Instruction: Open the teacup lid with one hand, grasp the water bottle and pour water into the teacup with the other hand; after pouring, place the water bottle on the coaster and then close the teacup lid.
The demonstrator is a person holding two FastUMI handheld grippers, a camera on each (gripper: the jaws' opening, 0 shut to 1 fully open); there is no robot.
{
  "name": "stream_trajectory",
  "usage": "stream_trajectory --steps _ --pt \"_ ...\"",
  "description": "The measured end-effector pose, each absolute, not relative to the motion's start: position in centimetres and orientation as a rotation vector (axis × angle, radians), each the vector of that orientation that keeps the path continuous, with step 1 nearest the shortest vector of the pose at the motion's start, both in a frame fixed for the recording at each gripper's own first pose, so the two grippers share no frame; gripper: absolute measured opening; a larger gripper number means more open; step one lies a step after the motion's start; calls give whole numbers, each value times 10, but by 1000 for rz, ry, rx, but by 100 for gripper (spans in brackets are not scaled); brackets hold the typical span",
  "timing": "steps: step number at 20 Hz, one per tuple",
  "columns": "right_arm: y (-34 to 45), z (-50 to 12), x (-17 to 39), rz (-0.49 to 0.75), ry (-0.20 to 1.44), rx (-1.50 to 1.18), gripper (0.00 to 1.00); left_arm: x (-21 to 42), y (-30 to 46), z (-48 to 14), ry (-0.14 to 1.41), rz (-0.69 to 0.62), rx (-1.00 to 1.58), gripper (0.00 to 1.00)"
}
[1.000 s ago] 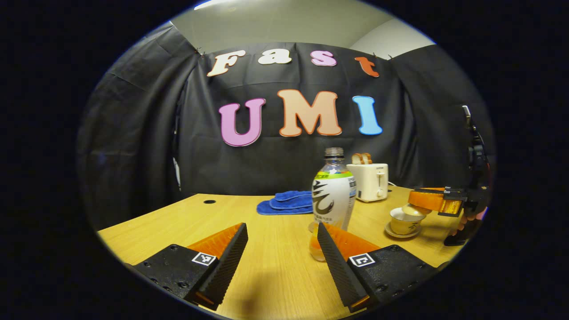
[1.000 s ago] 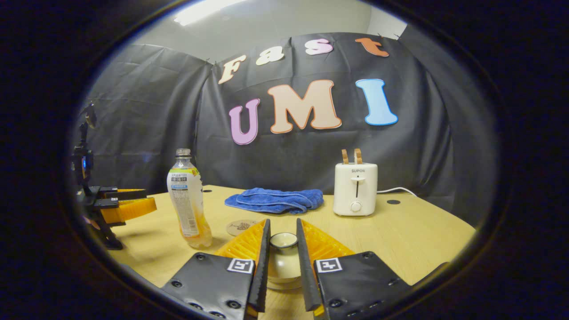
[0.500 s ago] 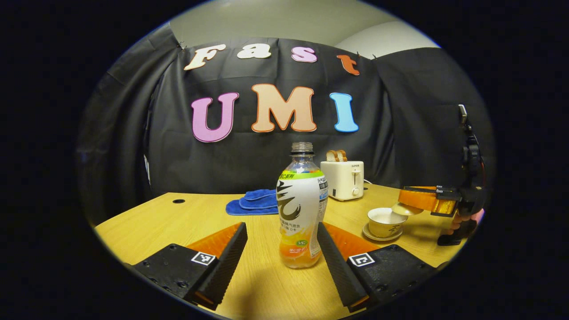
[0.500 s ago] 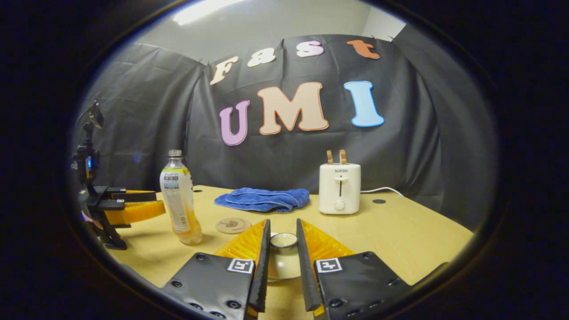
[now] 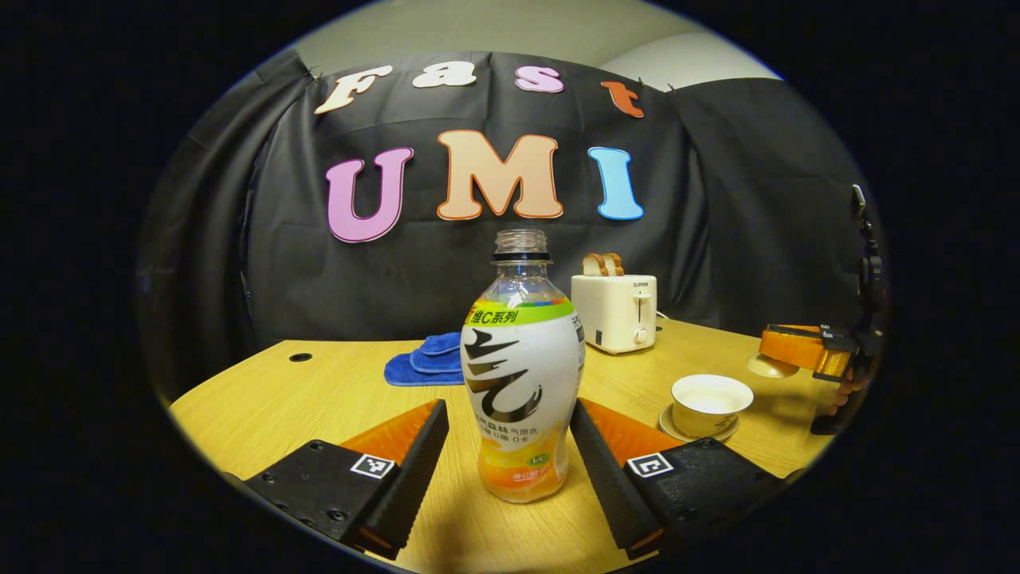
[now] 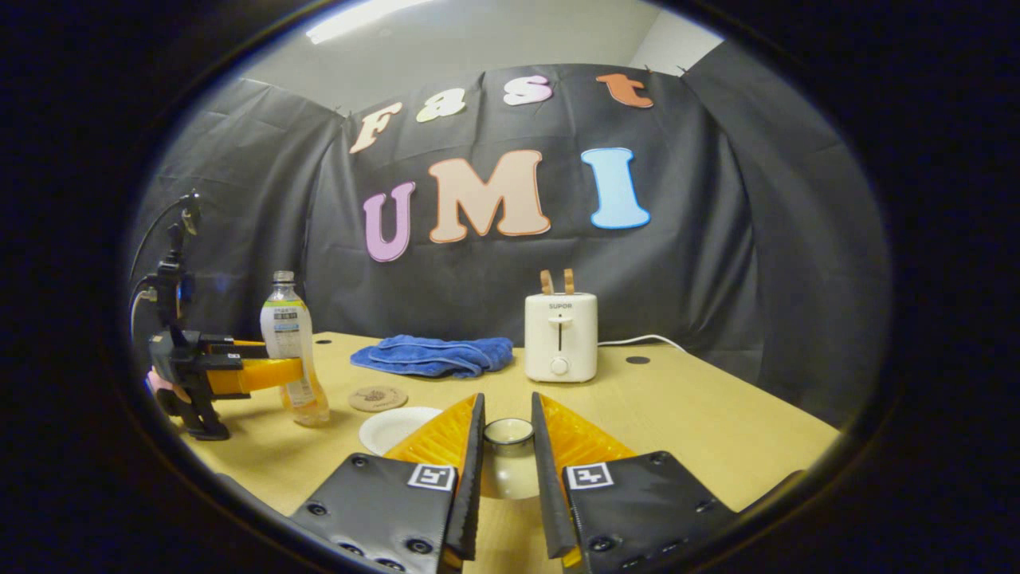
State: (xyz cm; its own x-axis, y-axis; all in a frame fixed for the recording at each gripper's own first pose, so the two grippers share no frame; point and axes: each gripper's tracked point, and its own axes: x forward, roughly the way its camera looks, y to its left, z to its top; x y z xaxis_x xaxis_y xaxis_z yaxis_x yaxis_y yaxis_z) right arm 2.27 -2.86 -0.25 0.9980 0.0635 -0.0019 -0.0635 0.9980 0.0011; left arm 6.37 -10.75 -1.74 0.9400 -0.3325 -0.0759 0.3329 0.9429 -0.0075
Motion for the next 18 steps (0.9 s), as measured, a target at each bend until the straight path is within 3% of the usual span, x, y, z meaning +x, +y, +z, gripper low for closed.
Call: stream_trajectory --steps 4,8,12,18 --pt "-29 -2 23 63 3 1 36 77 -115 -19 80 -343 15 89" --pt "-30 -3 24 64 3 1 36 83 -122 -22 94 -355 32 68" --pt "-30 -3 24 63 2 1 36 82 -124 -24 99 -338 88 60" --pt "-32 -3 24 61 4 1 36 85 -97 -28 90 -224 692 58"
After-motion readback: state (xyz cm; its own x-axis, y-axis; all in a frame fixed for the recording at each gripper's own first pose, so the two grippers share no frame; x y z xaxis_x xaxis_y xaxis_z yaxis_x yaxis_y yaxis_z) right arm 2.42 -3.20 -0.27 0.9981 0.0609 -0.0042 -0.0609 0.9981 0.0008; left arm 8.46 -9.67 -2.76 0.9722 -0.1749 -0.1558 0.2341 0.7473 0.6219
